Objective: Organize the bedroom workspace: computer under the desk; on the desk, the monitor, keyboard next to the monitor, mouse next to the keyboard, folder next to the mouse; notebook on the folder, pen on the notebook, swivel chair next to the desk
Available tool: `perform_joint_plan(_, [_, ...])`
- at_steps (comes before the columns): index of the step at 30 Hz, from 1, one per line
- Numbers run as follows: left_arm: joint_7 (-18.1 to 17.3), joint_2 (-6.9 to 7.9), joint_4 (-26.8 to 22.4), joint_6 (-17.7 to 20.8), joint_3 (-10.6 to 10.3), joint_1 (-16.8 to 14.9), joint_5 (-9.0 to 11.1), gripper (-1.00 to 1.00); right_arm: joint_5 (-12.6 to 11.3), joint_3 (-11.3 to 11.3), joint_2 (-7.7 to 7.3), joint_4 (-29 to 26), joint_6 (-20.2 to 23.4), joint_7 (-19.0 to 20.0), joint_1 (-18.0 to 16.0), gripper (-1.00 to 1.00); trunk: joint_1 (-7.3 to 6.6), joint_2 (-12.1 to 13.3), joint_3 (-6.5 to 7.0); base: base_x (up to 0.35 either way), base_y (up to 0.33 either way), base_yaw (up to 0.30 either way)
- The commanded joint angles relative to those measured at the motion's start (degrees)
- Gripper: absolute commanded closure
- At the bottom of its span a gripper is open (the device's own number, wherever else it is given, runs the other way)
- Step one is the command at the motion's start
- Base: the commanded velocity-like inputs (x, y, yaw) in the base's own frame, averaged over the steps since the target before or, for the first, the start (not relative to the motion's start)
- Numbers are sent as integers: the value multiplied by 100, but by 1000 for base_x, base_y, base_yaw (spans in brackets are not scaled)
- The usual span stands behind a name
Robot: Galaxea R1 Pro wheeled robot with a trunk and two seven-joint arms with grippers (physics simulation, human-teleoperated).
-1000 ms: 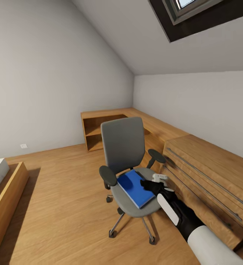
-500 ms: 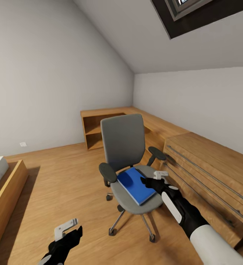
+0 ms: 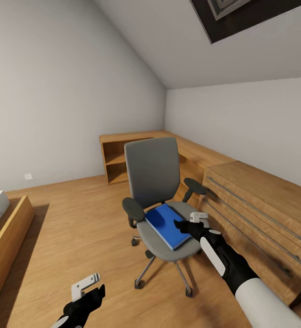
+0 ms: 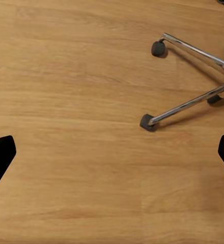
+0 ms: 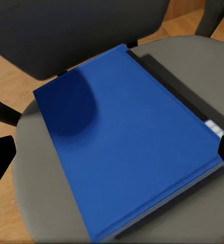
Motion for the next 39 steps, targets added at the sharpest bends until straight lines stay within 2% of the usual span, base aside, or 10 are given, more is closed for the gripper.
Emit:
perform_joint_plan(1, [55, -2, -8, 8, -15, -1, 59, -100, -39, 20, -6, -9, 21, -27, -4, -100, 22, -44, -23, 0, 0, 0])
perform_joint_plan(11, [64, -5, -7, 7, -23, -1, 59, -100, -41, 23, -13, -25, 6, -24, -4, -100, 242, -445, -203, 0, 0, 0])
perform_joint_plan(25, [-30, 13, -7, 5, 11, -1, 72, -100, -46, 31, -4, -209, 0, -9, -2, -100, 242, -445, -203, 12, 0, 0])
perform_joint_plan(28, [-27, 55, -7, 7, 15, -1, 70, -100, -40, 23, -5, -211, -8, -9, -3, -100, 242, -445, -203, 235, 0, 0])
perform_joint_plan(39, [-17, 65, -9, 5, 22, -1, 60, -100, -31, 23, -35, -193, -22, -18, -3, -100, 242, -445, -203, 250, 0, 0])
